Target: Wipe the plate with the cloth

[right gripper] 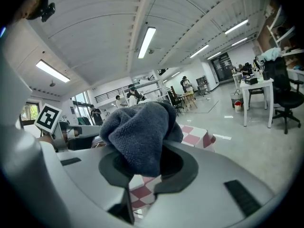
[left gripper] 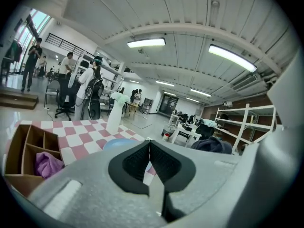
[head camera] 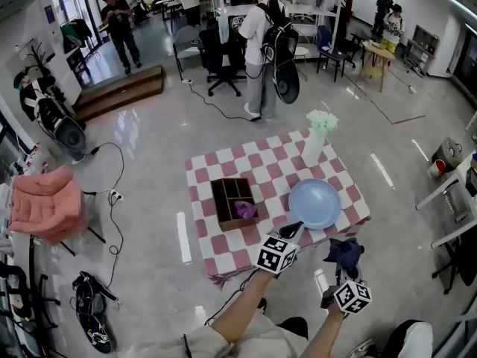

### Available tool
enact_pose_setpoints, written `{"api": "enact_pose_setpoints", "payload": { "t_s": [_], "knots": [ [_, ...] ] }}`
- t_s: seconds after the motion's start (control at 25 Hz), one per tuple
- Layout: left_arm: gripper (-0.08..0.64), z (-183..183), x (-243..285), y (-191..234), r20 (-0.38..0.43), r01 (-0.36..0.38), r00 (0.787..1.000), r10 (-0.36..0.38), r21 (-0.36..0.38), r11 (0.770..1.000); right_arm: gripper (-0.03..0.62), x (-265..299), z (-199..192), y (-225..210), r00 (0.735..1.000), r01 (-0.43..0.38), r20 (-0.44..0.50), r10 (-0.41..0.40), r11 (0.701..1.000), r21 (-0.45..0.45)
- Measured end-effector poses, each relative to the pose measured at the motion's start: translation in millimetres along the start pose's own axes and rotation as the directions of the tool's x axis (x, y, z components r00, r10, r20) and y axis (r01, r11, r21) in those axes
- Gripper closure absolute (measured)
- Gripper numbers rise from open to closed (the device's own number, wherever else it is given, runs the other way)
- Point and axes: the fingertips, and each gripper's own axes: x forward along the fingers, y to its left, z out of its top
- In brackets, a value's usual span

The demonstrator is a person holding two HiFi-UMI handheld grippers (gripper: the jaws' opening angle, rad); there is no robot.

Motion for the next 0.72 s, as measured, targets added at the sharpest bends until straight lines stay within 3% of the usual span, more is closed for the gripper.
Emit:
{"api": "enact_pose_setpoints", "payload": {
  "t_s": [0.16,0.32,0.56,0.72],
  "knots": [
    [0.551,-19.1,7.9,8.9,-0.032,0.06,0.997,-0.064,-0.109,0.992,0.505,14.4,-0.5,-2.4,0.999,-0.026,0.021,0.026,1.0,0.004],
    [0.551,-25.4,23.6,15.0,-0.047,0.039,0.998,-0.043,-0.082,0.996,0.505,32.5,0.1,-16.1,0.998,-0.054,-0.009,0.054,0.999,-0.006],
    [0.551,-16.0,41.5,77.8,-0.072,-0.105,0.992,0.102,-0.038,0.994,0.504,112.2,19.9,-9.4,0.987,-0.16,-0.009,0.16,0.987,-0.005],
    [0.551,-9.2,75.7,97.7,-0.073,-0.156,0.987,0.146,-0.15,0.976,0.504,155.1,55.6,-19.5,0.971,-0.235,-0.071,0.23,0.968,-0.085]
  ]
}}
